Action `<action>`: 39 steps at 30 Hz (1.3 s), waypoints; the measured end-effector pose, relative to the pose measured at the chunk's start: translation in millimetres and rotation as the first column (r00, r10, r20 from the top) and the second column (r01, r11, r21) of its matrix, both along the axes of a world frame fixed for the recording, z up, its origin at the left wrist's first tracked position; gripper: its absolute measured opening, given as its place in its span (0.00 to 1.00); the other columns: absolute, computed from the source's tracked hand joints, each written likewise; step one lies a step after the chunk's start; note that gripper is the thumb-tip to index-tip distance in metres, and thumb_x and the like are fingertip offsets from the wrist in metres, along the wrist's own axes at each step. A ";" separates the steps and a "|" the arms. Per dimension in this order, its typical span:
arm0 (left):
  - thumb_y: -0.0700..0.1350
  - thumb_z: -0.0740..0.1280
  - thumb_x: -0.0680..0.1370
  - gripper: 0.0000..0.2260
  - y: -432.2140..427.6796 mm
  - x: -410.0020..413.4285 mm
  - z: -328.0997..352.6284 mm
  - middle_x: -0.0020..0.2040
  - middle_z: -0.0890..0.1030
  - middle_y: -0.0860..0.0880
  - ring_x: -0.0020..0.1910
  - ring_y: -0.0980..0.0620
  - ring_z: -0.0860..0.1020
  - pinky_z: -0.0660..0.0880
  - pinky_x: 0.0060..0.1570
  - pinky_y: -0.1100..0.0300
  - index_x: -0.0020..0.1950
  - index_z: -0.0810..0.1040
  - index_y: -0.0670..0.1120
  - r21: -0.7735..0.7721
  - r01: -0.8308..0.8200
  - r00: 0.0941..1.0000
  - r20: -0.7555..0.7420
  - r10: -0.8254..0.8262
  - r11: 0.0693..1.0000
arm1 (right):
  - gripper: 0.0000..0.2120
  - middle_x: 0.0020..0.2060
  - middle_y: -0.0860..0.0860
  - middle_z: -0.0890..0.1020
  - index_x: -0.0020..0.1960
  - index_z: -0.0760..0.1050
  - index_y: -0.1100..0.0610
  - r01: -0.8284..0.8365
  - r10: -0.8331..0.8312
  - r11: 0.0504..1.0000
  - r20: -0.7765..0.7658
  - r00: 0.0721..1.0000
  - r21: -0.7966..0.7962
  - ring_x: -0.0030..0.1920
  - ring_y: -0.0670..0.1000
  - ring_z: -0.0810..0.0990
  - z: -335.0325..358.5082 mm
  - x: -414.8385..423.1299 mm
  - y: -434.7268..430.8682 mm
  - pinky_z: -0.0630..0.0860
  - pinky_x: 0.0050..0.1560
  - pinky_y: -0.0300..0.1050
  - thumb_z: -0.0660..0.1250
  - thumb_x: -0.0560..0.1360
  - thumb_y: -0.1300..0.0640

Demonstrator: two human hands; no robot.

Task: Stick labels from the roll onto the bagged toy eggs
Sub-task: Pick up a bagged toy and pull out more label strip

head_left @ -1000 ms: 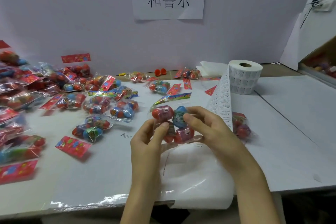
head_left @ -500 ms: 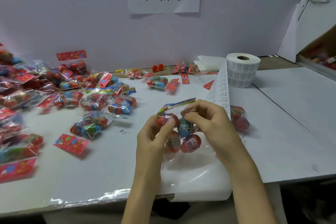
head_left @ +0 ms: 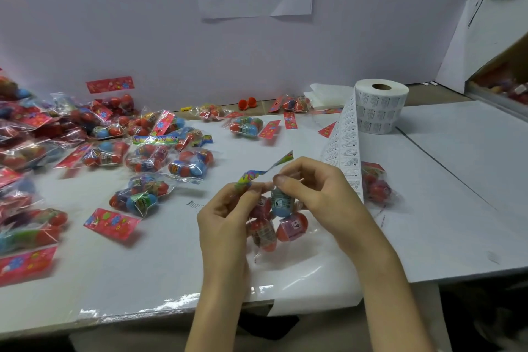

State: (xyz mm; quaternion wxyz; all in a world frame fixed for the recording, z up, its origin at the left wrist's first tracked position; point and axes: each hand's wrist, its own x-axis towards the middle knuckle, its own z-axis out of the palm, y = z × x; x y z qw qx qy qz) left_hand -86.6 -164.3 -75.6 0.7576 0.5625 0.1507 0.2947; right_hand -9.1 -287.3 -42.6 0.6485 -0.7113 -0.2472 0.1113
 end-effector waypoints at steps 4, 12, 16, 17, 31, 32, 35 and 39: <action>0.40 0.70 0.80 0.11 -2.7 -1.6 1.6 0.47 0.88 0.48 0.46 0.49 0.86 0.81 0.38 0.61 0.47 0.89 0.54 -0.005 -0.014 1.000 -0.014 0.014 1.000 | 0.05 0.37 0.52 0.85 0.41 0.82 0.53 0.010 -0.011 1.000 -0.025 1.000 -0.029 0.41 0.48 0.84 -0.8 0.2 -3.3 0.78 0.41 0.42 0.74 0.76 0.56; 0.44 0.71 0.77 0.15 -5.4 -4.9 8.2 0.46 0.88 0.43 0.44 0.48 0.88 0.81 0.39 0.63 0.61 0.85 0.58 -0.101 -0.028 0.996 0.084 0.036 0.994 | 0.10 0.35 0.52 0.84 0.36 0.80 0.53 -0.023 0.024 1.000 -0.046 0.999 0.012 0.38 0.47 0.81 -0.3 -1.8 -0.9 0.75 0.39 0.40 0.74 0.75 0.60; 0.45 0.71 0.76 0.20 -4.7 -5.4 7.6 0.46 0.88 0.42 0.47 0.47 0.88 0.83 0.43 0.60 0.67 0.80 0.56 -0.099 -0.003 0.994 0.113 0.014 0.995 | 0.13 0.32 0.51 0.81 0.34 0.78 0.53 -0.032 0.034 0.999 -0.059 0.998 0.040 0.35 0.45 0.79 1.1 -2.4 -0.9 0.75 0.35 0.37 0.74 0.75 0.63; 0.46 0.71 0.76 0.21 -4.6 -5.6 8.1 0.48 0.88 0.43 0.49 0.46 0.87 0.83 0.44 0.59 0.68 0.78 0.55 -0.096 0.013 0.993 0.118 -0.002 0.995 | 0.14 0.32 0.50 0.81 0.33 0.78 0.53 -0.020 0.023 0.999 -0.060 0.998 0.048 0.34 0.45 0.79 1.0 -2.2 -0.8 0.75 0.34 0.37 0.74 0.75 0.63; 0.35 0.70 0.79 0.19 -1.6 -2.6 3.4 0.48 0.88 0.45 0.49 0.49 0.87 0.83 0.44 0.62 0.66 0.80 0.52 -0.077 -0.107 0.987 0.109 0.115 0.991 | 0.07 0.38 0.44 0.86 0.48 0.83 0.49 0.123 -0.119 0.992 0.084 0.989 -0.036 0.39 0.43 0.83 -2.5 4.8 -5.5 0.77 0.39 0.37 0.67 0.81 0.52; 0.35 0.70 0.79 0.19 -1.9 -2.3 2.9 0.47 0.89 0.46 0.48 0.50 0.87 0.83 0.44 0.61 0.66 0.80 0.53 -0.076 -0.152 0.982 0.100 0.159 0.986 | 0.05 0.40 0.44 0.86 0.50 0.83 0.49 0.187 -0.182 0.982 0.129 0.975 -0.031 0.41 0.44 0.83 -1.5 7.9 -10.8 0.77 0.41 0.38 0.68 0.81 0.51; 0.36 0.70 0.79 0.20 -0.1 -2.3 1.5 0.46 0.89 0.49 0.50 0.52 0.87 0.84 0.52 0.57 0.66 0.80 0.55 -0.103 -0.246 0.964 0.079 0.254 0.964 | 0.05 0.41 0.44 0.84 0.52 0.82 0.48 0.446 -0.437 0.895 0.256 0.862 0.028 0.41 0.43 0.81 0.7 19.3 -34.4 0.75 0.44 0.40 0.74 0.76 0.55; 0.37 0.71 0.80 0.24 2.4 -1.9 3.2 0.48 0.88 0.53 0.52 0.54 0.86 0.82 0.57 0.53 0.73 0.75 0.56 -0.158 -0.311 0.943 0.068 0.325 0.937 | 0.15 0.42 0.43 0.81 0.59 0.76 0.48 0.573 -0.543 0.805 0.196 0.816 -0.156 0.46 0.48 0.82 -4.1 31.3 -64.6 0.80 0.50 0.52 0.75 0.74 0.51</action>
